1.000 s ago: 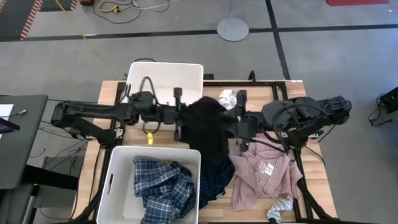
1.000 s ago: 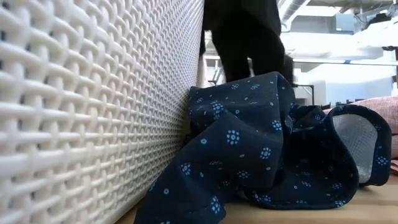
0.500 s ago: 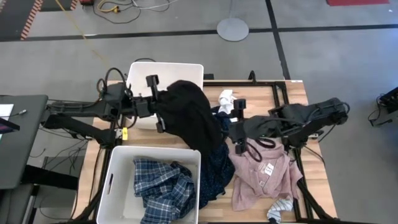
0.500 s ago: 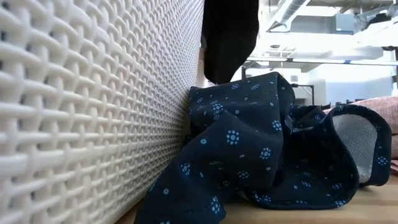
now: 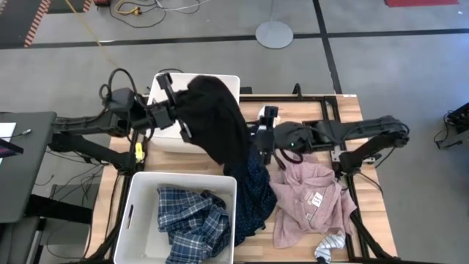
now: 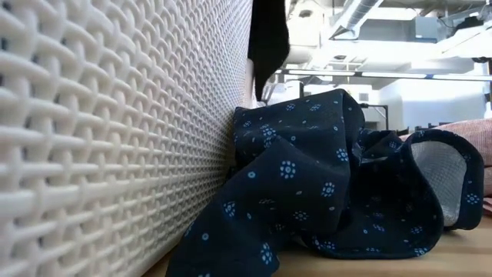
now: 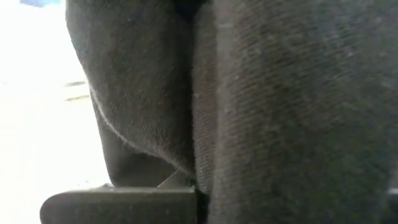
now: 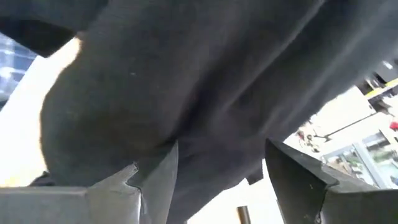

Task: Sort clothes
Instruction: Put the black jacket into the bottom white laundry organizer

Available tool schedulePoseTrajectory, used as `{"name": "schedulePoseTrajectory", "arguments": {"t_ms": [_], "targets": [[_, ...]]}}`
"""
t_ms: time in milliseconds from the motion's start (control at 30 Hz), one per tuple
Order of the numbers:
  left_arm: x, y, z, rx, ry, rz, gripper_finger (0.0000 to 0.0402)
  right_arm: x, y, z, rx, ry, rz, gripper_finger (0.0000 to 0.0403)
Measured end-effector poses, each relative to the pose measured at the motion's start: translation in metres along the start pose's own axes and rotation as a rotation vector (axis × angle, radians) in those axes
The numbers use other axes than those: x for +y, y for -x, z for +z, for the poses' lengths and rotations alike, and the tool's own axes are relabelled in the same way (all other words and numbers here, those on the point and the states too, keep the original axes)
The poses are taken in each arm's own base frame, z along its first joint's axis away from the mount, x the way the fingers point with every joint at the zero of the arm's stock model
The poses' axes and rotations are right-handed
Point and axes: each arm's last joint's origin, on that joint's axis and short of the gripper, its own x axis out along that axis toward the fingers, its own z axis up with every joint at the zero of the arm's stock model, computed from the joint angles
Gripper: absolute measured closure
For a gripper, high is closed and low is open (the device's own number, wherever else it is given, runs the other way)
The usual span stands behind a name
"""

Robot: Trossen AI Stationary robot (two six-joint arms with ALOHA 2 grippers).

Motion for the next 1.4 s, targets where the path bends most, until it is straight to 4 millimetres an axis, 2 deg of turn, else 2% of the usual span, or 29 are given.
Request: {"name": "schedulePoseTrajectory", "arguments": {"t_ms": [167, 467, 633, 833, 1200, 1267, 1400], "targets": [[0.007, 0.001, 0.0, 0.129, -0.11, 0.103, 0.0377, -0.011, -0.006, -0.005, 0.028, -0.034, -0.032, 0.0147], [0.017, 0.003, -0.006, 0.348, -0.243, 0.235, 0.0377, -0.012, -0.007, -0.008, 0.048, -0.058, -0.029, 0.0147], [0.023, 0.002, -0.025, 0.478, -0.207, 0.254, 0.0377, -0.01, -0.006, -0.008, 0.054, -0.063, -0.022, 0.0147], [0.028, 0.005, -0.057, 0.632, -0.125, 0.218, 0.0377, -0.007, -0.005, -0.01, 0.072, -0.069, -0.011, 0.015], [0.043, 0.011, -0.09, 0.694, 0.066, 0.16, 0.0377, 0.005, 0.001, -0.009, 0.086, -0.05, 0.033, 0.0174], [0.043, 0.011, -0.089, 0.672, 0.085, 0.15, 0.0377, 0.006, 0.002, -0.009, 0.087, -0.051, 0.038, 0.0177], [0.043, 0.018, -0.072, 0.548, 0.13, 0.099, 0.0377, 0.008, 0.003, -0.01, 0.097, -0.045, 0.045, 0.018]]}}
